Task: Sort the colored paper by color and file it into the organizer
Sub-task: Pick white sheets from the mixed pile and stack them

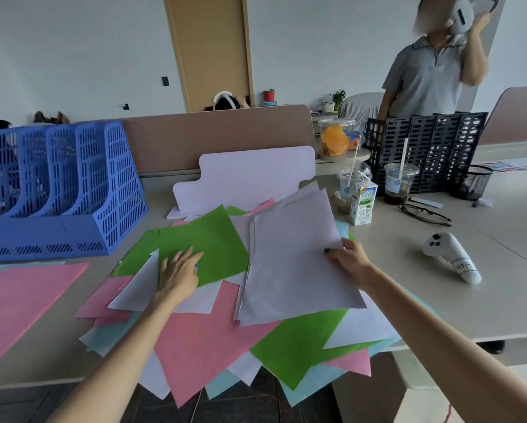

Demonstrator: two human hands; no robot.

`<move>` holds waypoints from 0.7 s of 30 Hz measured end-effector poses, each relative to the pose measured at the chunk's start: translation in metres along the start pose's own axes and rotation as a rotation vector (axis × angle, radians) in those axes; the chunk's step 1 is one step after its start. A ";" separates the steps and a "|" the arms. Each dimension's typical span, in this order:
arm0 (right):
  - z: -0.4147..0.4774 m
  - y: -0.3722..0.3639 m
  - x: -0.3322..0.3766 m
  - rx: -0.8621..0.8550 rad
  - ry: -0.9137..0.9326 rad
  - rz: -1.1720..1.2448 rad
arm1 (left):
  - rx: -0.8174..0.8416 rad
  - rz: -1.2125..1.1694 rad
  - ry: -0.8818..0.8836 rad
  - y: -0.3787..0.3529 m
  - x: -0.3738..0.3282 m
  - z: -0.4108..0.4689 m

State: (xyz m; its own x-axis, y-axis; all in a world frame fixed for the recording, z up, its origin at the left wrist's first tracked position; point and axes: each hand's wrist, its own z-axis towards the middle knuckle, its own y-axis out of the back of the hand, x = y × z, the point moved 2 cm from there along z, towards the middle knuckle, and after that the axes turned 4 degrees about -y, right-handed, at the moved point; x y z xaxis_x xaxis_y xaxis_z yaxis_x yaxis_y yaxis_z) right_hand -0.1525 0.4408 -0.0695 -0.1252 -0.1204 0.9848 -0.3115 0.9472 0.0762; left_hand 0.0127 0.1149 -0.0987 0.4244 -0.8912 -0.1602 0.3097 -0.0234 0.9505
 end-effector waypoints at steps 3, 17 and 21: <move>-0.003 0.000 -0.002 -0.007 -0.016 0.054 | -0.099 -0.152 -0.197 0.009 -0.014 -0.002; -0.012 -0.002 -0.008 -0.117 -0.072 0.216 | 0.111 -0.690 0.343 0.014 -0.053 -0.018; -0.019 -0.005 -0.006 -0.118 -0.069 0.248 | 0.274 -1.209 0.562 0.015 -0.066 -0.020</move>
State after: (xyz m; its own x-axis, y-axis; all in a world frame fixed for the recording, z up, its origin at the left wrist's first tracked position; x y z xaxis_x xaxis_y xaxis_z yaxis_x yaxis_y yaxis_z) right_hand -0.1324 0.4423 -0.0728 -0.2488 0.1030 0.9631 -0.1521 0.9778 -0.1439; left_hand 0.0060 0.1823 -0.0796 0.3177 0.0516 -0.9468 0.5825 -0.7985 0.1519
